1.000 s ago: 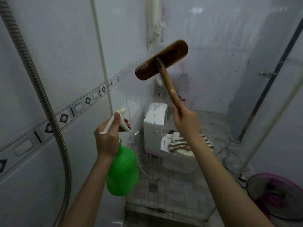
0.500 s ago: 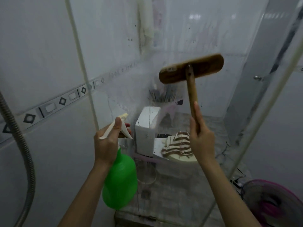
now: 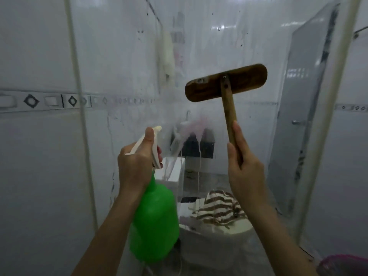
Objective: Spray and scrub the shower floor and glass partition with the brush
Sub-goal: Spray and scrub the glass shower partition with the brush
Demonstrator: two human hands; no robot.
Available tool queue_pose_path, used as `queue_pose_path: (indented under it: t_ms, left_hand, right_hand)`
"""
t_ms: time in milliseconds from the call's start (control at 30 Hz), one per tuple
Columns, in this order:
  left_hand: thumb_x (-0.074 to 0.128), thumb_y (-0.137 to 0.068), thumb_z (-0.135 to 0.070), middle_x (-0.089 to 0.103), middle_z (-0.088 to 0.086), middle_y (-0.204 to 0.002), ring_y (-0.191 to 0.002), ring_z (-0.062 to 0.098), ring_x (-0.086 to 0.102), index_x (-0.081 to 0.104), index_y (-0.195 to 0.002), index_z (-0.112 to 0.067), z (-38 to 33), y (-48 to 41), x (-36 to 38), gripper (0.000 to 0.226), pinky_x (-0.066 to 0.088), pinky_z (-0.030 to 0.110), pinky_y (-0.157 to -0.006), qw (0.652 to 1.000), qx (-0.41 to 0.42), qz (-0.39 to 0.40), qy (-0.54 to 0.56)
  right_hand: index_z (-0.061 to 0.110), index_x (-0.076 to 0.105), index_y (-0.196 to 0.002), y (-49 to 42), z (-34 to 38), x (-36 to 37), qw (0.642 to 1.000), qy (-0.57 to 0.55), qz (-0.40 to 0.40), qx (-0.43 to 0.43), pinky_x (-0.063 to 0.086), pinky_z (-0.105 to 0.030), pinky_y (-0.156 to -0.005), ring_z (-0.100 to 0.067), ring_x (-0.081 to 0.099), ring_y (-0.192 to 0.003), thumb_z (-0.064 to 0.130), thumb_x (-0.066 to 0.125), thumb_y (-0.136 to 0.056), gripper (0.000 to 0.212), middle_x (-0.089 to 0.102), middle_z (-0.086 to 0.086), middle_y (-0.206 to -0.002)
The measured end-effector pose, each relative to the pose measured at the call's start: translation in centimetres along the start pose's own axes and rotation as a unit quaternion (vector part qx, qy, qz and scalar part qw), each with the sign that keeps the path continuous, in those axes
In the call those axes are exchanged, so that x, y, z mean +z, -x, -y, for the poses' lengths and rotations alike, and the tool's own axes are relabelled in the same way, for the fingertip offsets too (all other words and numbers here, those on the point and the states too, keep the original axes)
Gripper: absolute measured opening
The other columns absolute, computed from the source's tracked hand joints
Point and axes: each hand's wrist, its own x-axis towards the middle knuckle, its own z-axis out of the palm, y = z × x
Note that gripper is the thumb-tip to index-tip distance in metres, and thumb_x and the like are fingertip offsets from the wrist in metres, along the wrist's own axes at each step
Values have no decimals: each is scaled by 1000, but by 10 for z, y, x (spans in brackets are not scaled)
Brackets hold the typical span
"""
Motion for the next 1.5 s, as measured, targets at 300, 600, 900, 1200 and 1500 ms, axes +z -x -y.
queue_pose_path:
  t_ms: [300,600,900,1200,1500]
  left_hand:
    - [47,-98,-60,72,2,-59,-61,24,73,70,-56,-18,64,2,-13,63,59,42,-79,997,69,38,-20]
    - [46,-91,-64,71,1,-62,-66,23,72,75,-73,-22,117,34,-40,54,58,49,-86,991,130,42,4]
    - [46,-99,-58,78,1,-73,-74,23,77,77,-72,-19,119,35,-74,57,47,23,-53,993,107,46,16]
    - [48,-99,-55,78,7,-83,-69,22,77,78,-89,-11,119,32,-111,54,44,15,-40,993,100,20,59]
    - [47,-101,-52,78,5,-86,-71,20,76,78,-97,-10,127,41,-158,52,44,12,-42,992,124,-14,25]
  right_hand:
    - [37,26,-149,8,-35,47,996,42,-35,-68,44,-14,-45,-6,43,-48,29,38,-103,48,51,-2,-66]
    - [36,30,-147,109,-63,59,998,31,-22,-43,44,-19,-46,-6,42,-49,28,37,-103,46,48,5,-66]
    - [40,30,-146,193,-87,68,998,54,-6,-24,40,-13,-42,-5,42,-44,29,41,-101,48,47,0,-60]
    - [35,35,-145,114,-49,91,997,68,2,-42,42,-13,-45,-7,50,-48,31,38,-102,44,57,-1,-72]
    - [35,31,-147,65,24,154,990,108,34,-86,57,-31,-57,-13,55,-58,34,34,-103,44,63,-3,-86]
